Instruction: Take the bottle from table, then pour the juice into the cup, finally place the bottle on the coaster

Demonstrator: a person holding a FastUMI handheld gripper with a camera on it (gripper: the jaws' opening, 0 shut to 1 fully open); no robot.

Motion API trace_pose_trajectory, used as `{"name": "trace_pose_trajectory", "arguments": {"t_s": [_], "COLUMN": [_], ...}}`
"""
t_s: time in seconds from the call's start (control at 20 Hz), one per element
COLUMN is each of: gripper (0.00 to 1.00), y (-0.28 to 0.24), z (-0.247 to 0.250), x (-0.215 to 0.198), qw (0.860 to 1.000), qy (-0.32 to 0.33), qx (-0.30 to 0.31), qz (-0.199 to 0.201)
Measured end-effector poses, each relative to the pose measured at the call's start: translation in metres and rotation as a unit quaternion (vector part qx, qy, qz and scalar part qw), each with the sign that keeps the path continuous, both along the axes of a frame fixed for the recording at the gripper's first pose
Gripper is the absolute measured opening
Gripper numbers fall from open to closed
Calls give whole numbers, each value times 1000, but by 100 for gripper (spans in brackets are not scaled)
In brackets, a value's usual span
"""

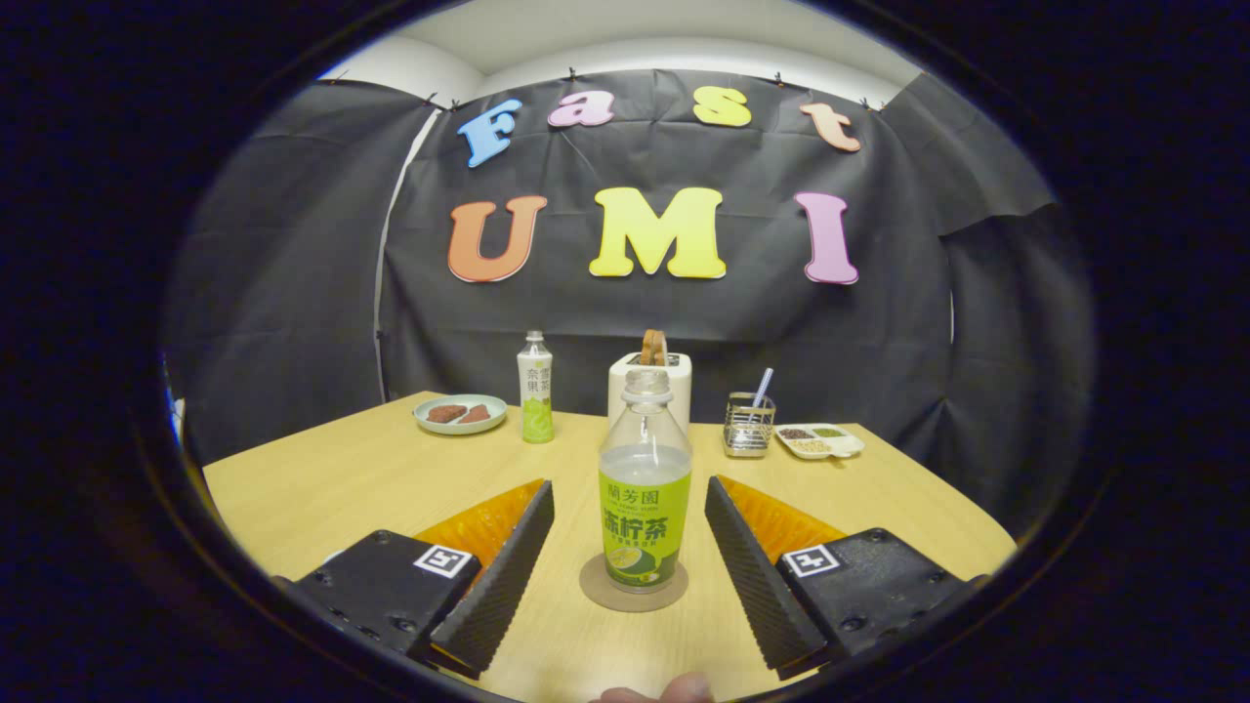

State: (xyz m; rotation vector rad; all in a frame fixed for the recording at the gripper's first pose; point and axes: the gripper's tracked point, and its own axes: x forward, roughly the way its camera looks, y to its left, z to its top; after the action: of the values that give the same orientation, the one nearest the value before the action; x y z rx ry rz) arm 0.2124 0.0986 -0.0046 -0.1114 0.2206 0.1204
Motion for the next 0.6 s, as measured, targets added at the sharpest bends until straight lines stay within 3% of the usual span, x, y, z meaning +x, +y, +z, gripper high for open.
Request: {"name": "trace_pose_trajectory", "arguments": {"t_s": [0.6], "gripper": [100], "y": [-5], "z": [38], "x": [-96], "qw": [999], "qy": [-37], "qx": [-2], "qz": [-27]}}
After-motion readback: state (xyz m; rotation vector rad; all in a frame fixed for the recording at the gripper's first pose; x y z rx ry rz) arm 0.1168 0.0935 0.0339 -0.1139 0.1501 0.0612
